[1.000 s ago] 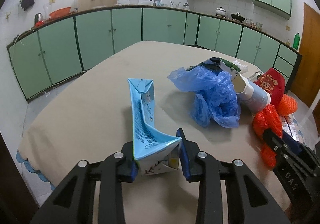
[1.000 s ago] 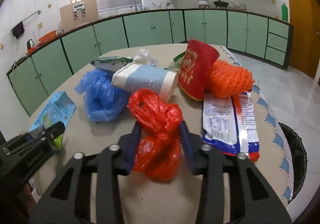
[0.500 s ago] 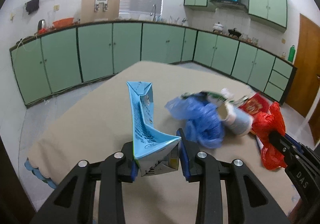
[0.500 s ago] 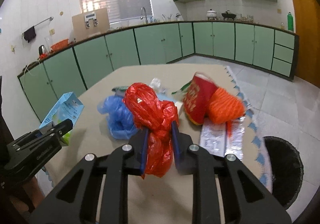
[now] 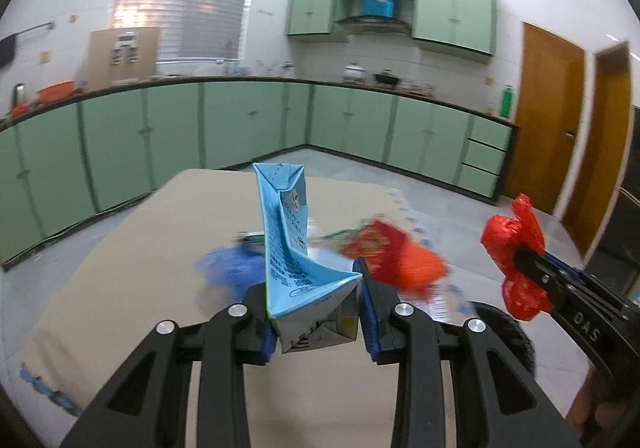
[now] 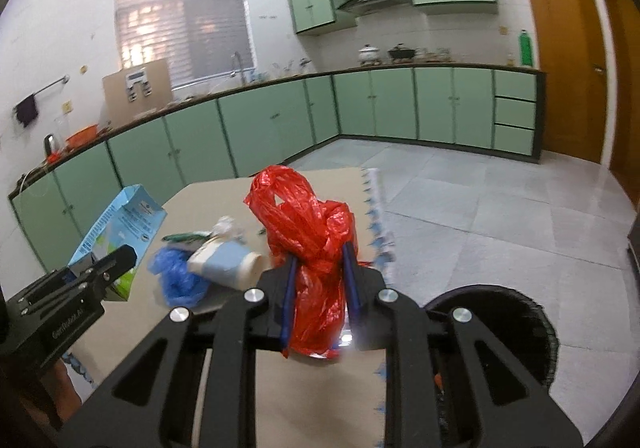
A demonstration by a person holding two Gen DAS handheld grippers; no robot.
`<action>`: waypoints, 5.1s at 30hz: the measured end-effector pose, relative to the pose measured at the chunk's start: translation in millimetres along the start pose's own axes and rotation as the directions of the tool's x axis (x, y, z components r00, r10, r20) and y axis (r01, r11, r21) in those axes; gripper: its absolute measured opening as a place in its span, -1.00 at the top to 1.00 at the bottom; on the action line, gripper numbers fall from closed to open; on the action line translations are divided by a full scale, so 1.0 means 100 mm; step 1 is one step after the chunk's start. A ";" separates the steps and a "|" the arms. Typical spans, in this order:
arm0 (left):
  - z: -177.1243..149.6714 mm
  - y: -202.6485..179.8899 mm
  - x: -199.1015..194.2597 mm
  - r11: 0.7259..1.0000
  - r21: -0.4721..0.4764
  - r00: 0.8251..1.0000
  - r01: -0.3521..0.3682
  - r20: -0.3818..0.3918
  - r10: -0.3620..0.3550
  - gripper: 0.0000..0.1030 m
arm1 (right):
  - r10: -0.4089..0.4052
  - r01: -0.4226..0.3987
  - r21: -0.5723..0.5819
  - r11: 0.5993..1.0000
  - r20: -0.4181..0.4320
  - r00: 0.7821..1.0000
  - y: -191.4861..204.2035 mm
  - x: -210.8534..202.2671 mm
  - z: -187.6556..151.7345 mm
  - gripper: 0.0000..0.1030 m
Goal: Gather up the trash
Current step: 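Carry the carton and red bag over the bin and release both, then move both tools back over the trash on the table, then grasp the red paper cup with the right tool and lift it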
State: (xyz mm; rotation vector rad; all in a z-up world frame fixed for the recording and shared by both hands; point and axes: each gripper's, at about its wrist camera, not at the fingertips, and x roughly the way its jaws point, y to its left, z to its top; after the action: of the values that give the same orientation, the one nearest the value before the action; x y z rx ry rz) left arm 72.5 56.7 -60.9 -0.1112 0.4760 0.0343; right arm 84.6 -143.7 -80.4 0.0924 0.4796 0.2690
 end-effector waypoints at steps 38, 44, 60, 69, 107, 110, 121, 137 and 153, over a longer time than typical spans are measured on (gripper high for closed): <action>-0.38 -2.67 1.66 0.885 0.219 0.897 0.411 -0.271 -0.350 0.36 | -0.350 0.387 0.242 0.890 -0.184 0.919 -2.68 0.54 -0.82 0.54; -0.44 -2.85 1.73 0.864 0.256 0.888 0.433 -0.284 -0.361 -0.03 | -0.339 0.406 0.282 0.869 -0.256 0.905 -2.85 0.68 -1.04 0.11; 0.15 -1.93 1.31 0.940 0.160 0.951 0.300 -0.125 -0.282 -0.69 | -0.394 0.412 0.269 0.870 -0.120 0.911 -2.42 0.29 -0.60 -0.86; 0.22 -0.93 0.86 0.991 0.109 0.996 0.078 -0.040 -0.074 -0.75 | -0.302 0.298 0.192 0.935 -0.013 0.953 -1.55 0.16 -0.24 -0.90; 0.12 0.90 1.02 0.970 -0.013 0.969 -0.242 -0.048 0.241 -0.75 | 0.008 -0.010 -0.016 1.000 -0.127 0.992 0.38 1.67 0.13 -0.63; 0.12 0.96 1.06 0.970 -0.021 0.969 -0.241 -0.060 0.239 -0.75 | 0.021 -0.025 -0.025 0.999 -0.142 0.990 0.43 1.75 0.14 -0.61; 0.14 0.96 1.09 0.972 -0.013 0.971 -0.235 -0.053 0.234 -0.76 | 0.102 -0.104 0.000 0.995 -0.203 0.974 0.54 1.89 0.14 0.03; 0.10 0.78 1.02 0.983 -0.010 0.981 -0.185 -0.057 0.184 -0.75 | 0.154 -0.153 0.019 0.988 -0.134 0.979 0.45 1.49 0.25 0.20; 0.06 0.60 0.90 0.993 0.015 0.991 -0.119 -0.061 0.120 -0.69 | 0.202 -0.196 0.081 0.977 -0.087 0.975 0.26 0.99 0.23 0.25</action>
State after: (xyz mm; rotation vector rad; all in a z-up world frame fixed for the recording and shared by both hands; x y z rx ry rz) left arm 151.3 118.0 -103.1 -0.0731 0.5445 0.1458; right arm 173.7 -91.6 -100.5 0.1994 0.5752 0.4544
